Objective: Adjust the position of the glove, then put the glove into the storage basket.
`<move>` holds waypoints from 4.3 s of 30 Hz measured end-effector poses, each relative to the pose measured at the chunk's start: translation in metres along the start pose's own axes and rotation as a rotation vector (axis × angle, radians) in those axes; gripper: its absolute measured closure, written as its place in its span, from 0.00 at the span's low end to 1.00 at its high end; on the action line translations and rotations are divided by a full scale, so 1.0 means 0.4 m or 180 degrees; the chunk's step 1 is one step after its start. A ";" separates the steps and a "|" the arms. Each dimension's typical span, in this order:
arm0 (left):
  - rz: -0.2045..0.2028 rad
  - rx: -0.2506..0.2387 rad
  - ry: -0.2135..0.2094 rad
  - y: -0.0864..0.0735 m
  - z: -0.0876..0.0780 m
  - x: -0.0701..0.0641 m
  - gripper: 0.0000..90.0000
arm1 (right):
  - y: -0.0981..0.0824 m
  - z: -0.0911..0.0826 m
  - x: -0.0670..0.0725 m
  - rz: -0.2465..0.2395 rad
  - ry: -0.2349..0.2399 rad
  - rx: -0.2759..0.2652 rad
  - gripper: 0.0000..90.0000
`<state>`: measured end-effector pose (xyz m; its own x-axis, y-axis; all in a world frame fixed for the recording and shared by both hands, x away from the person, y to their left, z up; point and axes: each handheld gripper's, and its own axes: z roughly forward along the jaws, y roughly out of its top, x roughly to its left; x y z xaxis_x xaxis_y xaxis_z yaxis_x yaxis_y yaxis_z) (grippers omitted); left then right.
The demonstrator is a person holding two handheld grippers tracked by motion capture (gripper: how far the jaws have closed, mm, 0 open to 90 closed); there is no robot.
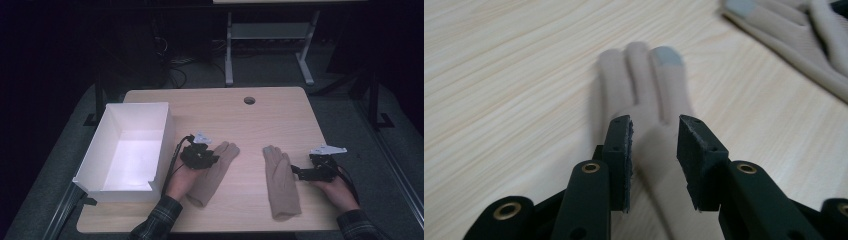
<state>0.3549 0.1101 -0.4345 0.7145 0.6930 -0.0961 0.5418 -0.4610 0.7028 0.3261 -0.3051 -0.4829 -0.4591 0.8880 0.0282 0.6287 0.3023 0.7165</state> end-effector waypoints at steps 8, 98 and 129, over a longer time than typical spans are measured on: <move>-0.0034 0.0063 0.0176 -0.030 -0.007 0.011 0.73 | 0.000 0.001 0.000 -0.0006 0.0003 -0.0003 0.13; -0.0261 -0.0109 -0.0703 0.039 0.001 -0.089 0.94 | 0.080 0.035 0.260 -0.0852 0.1632 0.0247 1.00; 0.0033 -0.0170 -0.1033 0.066 0.050 -0.182 0.86 | 0.102 0.005 0.232 -0.0786 0.1441 0.0042 0.88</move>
<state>0.3262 0.0364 -0.4228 0.8282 0.4719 -0.3023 0.5159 -0.4315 0.7400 0.3105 -0.2098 -0.4525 -0.8188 0.5513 0.1603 0.4737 0.4910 0.7311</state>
